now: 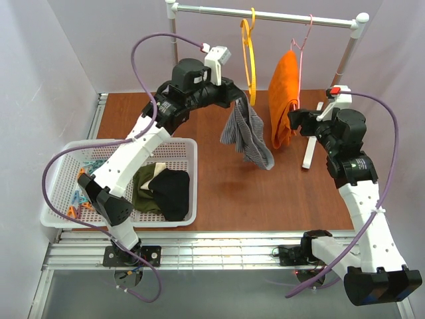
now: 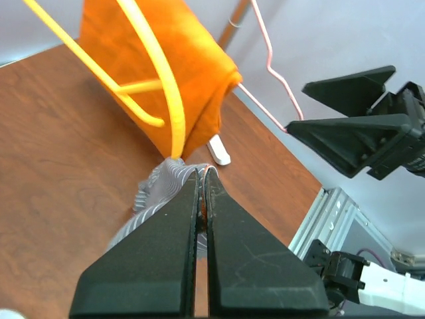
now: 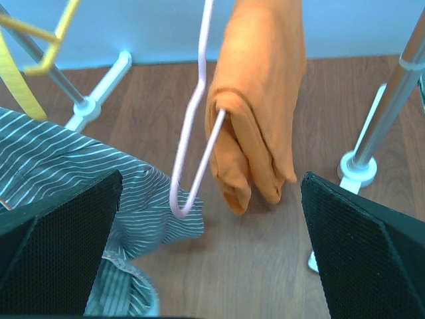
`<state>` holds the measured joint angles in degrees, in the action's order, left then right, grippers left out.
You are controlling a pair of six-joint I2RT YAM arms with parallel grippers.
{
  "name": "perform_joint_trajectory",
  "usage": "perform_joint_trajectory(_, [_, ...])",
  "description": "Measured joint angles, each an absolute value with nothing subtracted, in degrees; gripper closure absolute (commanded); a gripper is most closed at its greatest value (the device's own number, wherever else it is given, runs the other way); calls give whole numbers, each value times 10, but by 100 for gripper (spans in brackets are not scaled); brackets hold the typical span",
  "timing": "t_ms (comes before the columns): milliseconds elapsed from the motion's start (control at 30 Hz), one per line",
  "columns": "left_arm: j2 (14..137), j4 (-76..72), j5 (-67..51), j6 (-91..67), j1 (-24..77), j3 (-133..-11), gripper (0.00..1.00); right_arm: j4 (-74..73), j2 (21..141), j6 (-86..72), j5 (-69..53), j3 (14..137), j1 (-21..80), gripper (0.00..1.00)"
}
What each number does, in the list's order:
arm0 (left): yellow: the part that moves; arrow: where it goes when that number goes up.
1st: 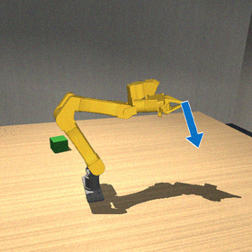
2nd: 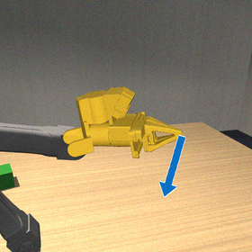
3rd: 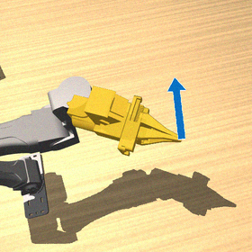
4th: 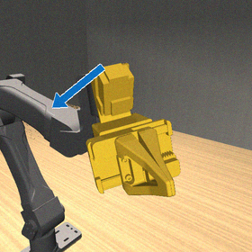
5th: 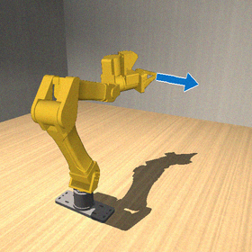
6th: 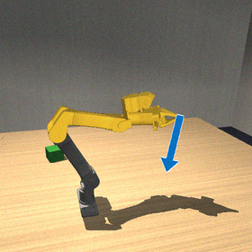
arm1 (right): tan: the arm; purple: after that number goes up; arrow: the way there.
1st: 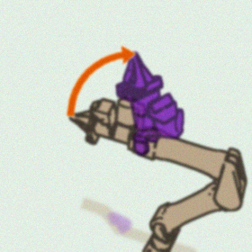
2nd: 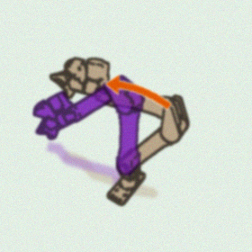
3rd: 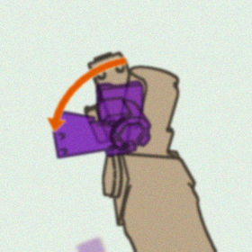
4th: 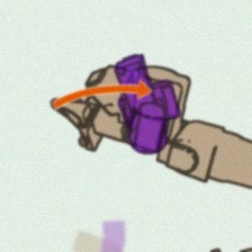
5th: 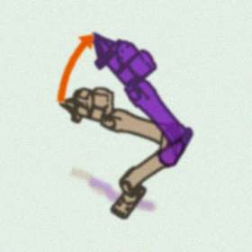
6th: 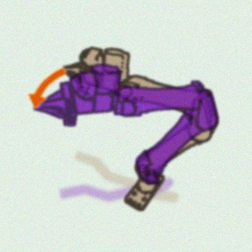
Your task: Clip the underwear to the hanger
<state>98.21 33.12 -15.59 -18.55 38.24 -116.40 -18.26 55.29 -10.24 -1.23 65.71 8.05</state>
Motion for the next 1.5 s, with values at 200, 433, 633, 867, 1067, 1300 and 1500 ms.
perform_joint_trajectory(200, [907,260,-158,-185,399,-955,98,-180,530,-94,-22,569,84,11])
perform_joint_trajectory(433, [825,251,-152,-179,413,-634,62,-203,510,-78,-51,396,125,16])
perform_joint_trajectory(633, [829,272,-152,-183,447,-569,60,-215,514,-75,-53,374,204,18])
perform_joint_trajectory(867, [848,270,-143,-181,460,-572,56,-196,569,-96,-31,349,253,19])
perform_joint_trajectory(1067, [900,270,-122,-165,481,-580,53,-174,628,-115,10,347,256,20])
perform_joint_trajectory(1300, [936,266,-98,-150,490,-602,48,-138,707,-138,44,347,256,26])
perform_joint_trajectory(1500, [950,254,-97,-135,490,-616,43,-128,739,-159,63,347,256,38])
